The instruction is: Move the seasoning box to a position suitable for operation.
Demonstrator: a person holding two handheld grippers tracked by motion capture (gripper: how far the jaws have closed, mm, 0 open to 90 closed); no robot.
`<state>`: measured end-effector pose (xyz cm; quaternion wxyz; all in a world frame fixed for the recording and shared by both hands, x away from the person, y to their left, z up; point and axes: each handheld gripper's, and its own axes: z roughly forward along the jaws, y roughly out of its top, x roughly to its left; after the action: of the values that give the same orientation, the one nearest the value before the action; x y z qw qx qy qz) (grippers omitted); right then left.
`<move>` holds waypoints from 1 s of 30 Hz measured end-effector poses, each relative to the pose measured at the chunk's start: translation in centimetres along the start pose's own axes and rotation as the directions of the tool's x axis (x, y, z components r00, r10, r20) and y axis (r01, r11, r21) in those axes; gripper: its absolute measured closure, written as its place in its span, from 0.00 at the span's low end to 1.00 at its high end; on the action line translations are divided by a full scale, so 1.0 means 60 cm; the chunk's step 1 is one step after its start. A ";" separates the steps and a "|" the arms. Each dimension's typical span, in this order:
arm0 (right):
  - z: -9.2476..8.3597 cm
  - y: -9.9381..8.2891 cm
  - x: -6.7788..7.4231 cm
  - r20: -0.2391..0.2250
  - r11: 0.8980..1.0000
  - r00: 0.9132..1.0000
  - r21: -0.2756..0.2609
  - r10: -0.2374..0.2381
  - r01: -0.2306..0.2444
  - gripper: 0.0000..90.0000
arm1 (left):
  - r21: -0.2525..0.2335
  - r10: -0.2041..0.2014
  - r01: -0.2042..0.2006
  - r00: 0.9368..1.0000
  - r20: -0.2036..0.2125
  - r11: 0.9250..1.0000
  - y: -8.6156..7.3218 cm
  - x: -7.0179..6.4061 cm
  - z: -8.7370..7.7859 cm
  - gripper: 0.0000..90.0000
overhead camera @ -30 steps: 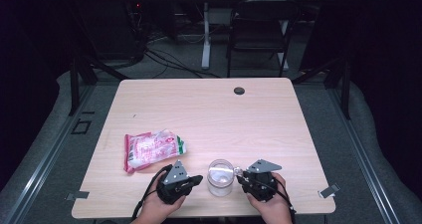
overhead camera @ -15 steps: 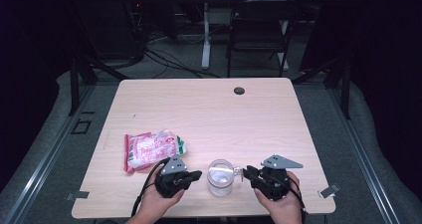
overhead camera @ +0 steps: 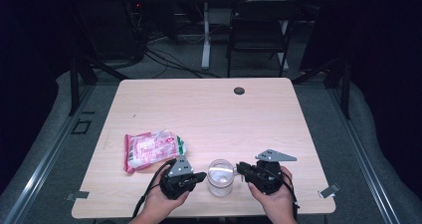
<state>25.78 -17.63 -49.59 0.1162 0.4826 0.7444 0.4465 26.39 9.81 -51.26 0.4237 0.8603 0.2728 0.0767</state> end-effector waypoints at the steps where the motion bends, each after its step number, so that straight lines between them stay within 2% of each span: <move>1: 0.000 -0.001 0.000 0.002 1.000 1.000 -0.002 -0.001 0.001 0.90 | -0.002 -0.002 0.002 1.000 -0.002 1.000 -0.001 -0.001 0.001 1.00; 13: -0.002 -0.005 0.000 0.001 1.000 1.000 -0.016 0.013 -0.013 0.90 | 0.007 -0.003 0.003 1.000 0.015 1.000 -0.009 -0.009 0.006 1.00; 21: -0.002 -0.007 0.001 0.004 1.000 1.000 -0.025 0.013 -0.013 0.90 | 0.006 0.005 -0.006 1.000 0.011 1.000 -0.006 -0.011 0.006 1.00; 30: -0.003 -0.009 0.001 0.004 0.999 1.000 -0.028 0.017 -0.016 0.91 | -0.005 0.009 -0.009 0.999 0.031 1.000 0.005 -0.015 0.004 1.00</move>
<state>25.35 -17.77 -49.88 0.1206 0.4880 0.7340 0.4567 25.86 9.03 -51.05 0.4294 0.8617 0.2620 0.0661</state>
